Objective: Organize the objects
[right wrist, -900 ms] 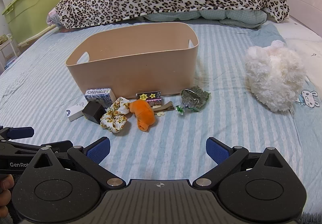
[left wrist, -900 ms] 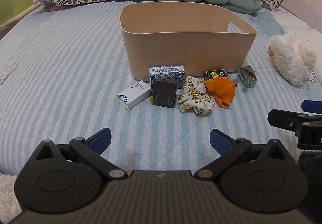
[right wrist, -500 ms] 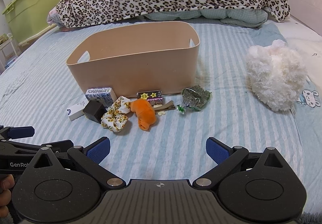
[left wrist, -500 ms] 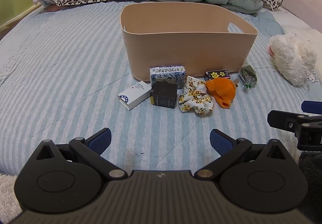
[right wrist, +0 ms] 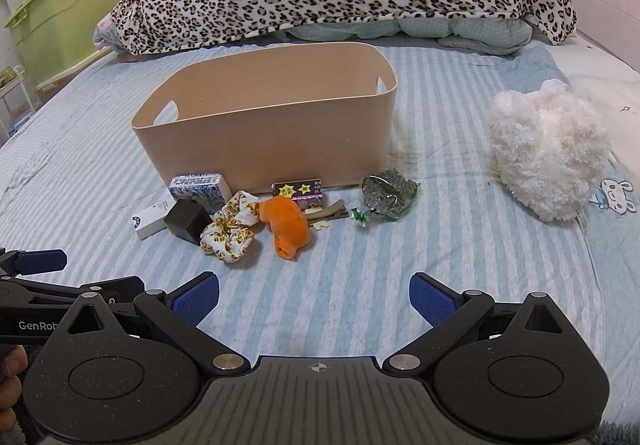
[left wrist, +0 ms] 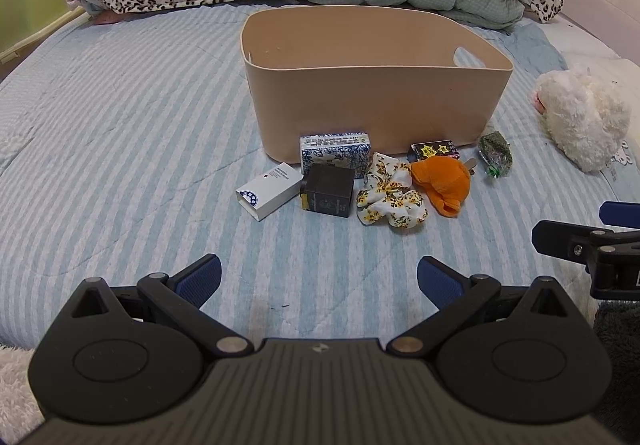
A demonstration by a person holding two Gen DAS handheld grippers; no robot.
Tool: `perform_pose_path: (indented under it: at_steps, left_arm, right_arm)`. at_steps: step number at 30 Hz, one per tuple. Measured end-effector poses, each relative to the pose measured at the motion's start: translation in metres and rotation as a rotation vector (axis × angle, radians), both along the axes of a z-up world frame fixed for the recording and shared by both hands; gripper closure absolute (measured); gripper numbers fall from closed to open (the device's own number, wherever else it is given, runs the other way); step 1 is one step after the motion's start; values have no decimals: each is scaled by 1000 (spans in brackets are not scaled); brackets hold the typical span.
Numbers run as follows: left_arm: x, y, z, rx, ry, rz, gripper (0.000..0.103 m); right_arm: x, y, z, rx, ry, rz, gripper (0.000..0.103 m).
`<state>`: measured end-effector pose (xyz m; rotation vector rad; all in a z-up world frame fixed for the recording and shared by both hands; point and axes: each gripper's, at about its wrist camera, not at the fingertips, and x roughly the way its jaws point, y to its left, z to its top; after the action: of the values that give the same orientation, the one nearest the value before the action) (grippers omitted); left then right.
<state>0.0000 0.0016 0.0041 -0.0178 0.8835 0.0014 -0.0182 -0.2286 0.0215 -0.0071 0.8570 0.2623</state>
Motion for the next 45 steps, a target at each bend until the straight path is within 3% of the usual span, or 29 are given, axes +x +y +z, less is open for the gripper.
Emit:
perform_pose_path:
  at_steps: [19,30,34,39,45]
  left_arm:
    - [14,10,-1,22,13,13,0]
    - [62,31,-10,151,64,-10,0]
    - [88,42,-13,148,112,-73,0]
    - [116,48,-24,231,142,-161,0]
    - [134,61,-50,197,245,-222,0]
  right_arm:
    - [10,7,-1,-5,12,0,0]
    - [52,17,-2,-44,58,61,2]
    - [77,24,-6,-63,84,102,6]
    - [107,37,-19,-145,97,157,13]
    - [120,40,-39,-148,167,198,18]
